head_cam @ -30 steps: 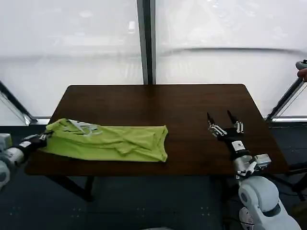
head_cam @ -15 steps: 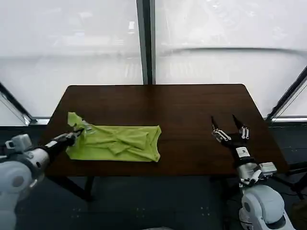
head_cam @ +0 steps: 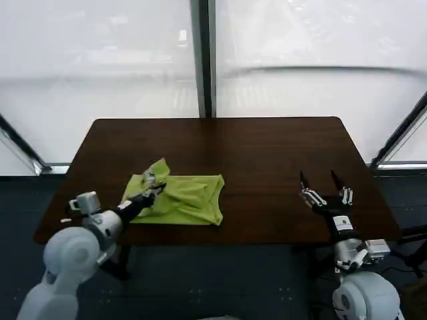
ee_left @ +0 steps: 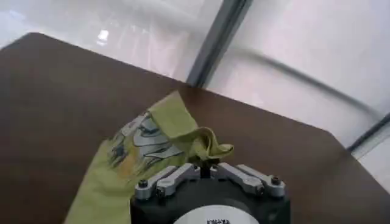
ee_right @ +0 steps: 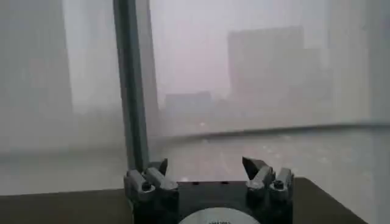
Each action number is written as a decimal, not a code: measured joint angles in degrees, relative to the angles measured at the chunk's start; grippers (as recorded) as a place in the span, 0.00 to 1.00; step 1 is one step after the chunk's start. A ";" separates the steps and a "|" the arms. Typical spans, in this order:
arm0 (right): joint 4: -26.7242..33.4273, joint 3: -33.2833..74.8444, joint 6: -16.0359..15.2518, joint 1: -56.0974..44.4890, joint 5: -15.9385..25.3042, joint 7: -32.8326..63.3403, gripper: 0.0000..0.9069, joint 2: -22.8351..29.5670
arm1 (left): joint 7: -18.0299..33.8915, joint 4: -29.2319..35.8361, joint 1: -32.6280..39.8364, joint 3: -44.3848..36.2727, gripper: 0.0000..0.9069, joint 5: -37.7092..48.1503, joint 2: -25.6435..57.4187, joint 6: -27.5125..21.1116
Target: Fold and organize the clothes.
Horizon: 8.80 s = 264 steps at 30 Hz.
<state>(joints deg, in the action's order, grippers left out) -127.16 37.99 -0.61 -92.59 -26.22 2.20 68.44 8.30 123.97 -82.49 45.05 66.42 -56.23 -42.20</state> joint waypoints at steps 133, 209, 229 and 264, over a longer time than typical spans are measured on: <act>18.36 -33.63 -16.19 19.54 5.24 2.10 0.00 6.15 | -10.37 -8.30 1.30 -6.07 0.97 -36.37 -8.31 16.74; 1.79 -13.41 -4.42 9.21 -1.84 -1.77 0.97 -5.81 | -12.44 -20.32 2.08 -8.60 0.97 -31.37 -23.29 31.26; 1.05 -13.71 -4.67 9.57 -2.07 -1.49 0.97 -5.98 | -12.73 -20.89 1.97 -9.11 0.63 -32.02 -26.03 31.90; 5.63 -17.25 -3.83 12.91 0.12 -0.36 0.97 -0.44 | -9.34 -9.63 -0.27 10.44 0.00 -35.65 -5.60 27.03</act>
<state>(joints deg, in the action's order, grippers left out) -121.53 20.74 -4.44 -79.68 -26.10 1.85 68.00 -1.04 114.34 -82.76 55.49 30.78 -61.84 -15.17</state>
